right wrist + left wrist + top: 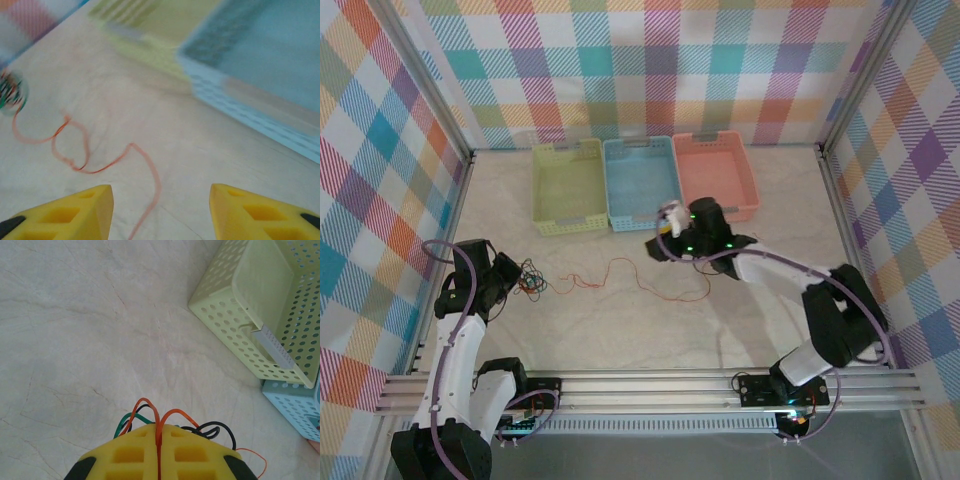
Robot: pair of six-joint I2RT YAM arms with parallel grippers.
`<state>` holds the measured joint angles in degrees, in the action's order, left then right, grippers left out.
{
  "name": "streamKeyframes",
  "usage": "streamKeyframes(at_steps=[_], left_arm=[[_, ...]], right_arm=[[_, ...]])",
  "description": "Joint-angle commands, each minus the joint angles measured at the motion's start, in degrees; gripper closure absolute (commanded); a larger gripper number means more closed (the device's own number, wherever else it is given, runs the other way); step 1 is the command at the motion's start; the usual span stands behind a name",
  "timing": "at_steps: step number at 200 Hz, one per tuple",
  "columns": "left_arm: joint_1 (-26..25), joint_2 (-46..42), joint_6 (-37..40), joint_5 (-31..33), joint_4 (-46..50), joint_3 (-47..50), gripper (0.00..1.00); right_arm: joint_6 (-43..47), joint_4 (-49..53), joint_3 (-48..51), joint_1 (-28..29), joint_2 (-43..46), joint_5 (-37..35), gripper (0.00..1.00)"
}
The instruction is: Untangle the cables
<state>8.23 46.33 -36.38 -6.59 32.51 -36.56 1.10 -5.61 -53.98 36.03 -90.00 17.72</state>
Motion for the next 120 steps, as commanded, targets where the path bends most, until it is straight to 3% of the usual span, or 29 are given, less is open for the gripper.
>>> streamKeyframes(at_steps=[1,77,98,120], left_arm=[[-0.49,-0.27,1.05,-0.69,-1.75,1.21,1.00],[-0.76,-0.84,1.37,-0.28,-1.63,1.47,1.00],[-0.91,-0.73,1.23,-0.18,-1.83,1.67,1.00],[-0.92,-0.46,1.28,-0.62,-2.19,2.01,1.00]], right_arm=[[16.62,10.02,-6.28,3.16,-5.99,5.15,0.45],[21.34,16.06,-19.00,4.85,-21.43,-1.18,0.41],[22.44,19.63,-22.45,5.45,-24.54,2.10,0.44],[22.75,21.12,-25.47,6.33,-27.46,-0.43,0.50]])
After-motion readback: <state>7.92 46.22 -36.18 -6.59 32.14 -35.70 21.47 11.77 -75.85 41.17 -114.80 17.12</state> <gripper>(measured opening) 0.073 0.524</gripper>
